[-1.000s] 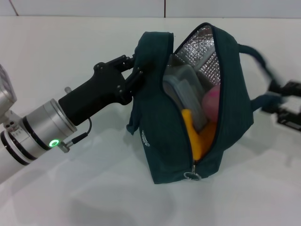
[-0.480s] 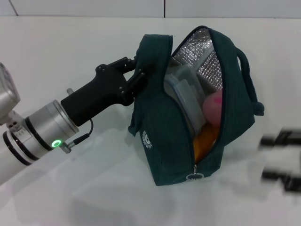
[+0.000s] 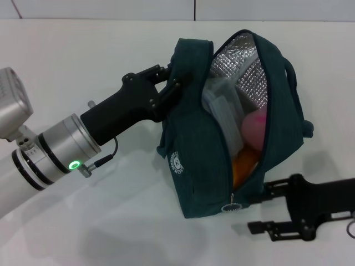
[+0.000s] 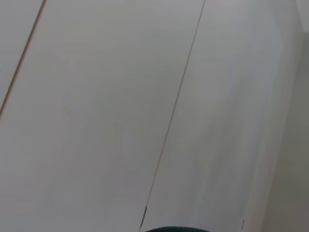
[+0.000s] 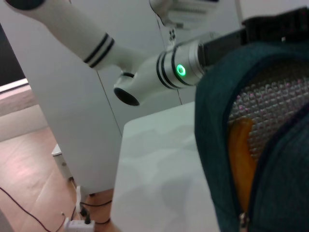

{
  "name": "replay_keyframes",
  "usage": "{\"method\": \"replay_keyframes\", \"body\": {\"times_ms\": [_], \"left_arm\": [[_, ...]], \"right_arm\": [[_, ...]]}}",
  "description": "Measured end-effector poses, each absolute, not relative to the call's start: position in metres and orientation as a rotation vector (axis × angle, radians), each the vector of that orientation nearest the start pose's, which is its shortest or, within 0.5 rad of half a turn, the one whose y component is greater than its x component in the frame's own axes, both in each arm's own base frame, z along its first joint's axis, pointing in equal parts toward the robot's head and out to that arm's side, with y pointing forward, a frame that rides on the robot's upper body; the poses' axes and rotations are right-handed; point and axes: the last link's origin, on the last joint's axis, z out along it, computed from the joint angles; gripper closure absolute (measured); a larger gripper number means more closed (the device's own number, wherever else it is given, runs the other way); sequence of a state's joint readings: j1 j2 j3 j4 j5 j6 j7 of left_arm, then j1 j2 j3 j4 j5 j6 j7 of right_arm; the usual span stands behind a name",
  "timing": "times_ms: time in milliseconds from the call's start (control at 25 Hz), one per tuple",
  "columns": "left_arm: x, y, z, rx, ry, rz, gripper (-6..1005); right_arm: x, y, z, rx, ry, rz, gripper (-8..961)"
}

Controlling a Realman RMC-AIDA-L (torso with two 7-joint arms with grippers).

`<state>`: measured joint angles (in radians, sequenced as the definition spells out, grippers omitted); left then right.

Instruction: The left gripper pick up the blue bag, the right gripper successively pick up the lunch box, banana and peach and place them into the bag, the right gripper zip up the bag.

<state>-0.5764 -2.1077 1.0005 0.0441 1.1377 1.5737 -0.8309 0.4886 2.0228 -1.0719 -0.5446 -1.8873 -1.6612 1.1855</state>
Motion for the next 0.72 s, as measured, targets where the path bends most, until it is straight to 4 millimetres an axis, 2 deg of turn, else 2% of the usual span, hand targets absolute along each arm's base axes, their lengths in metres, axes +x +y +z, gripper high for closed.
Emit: {"method": "replay_keyframes", "body": {"times_ms": [200, 720], "left_arm": [[-0.232, 0.305, -0.058, -2.293, -0.591, -1.339, 737], [-0.232, 0.306, -0.057, -2.283, -0.589, -1.343, 736]], "right_arm": [[0.260, 0.284, -0.042, -3.094, 0.374, 0.646, 409], [0.249, 0.288, -0.059, -3.193, 0.356, 0.552, 448]]}}
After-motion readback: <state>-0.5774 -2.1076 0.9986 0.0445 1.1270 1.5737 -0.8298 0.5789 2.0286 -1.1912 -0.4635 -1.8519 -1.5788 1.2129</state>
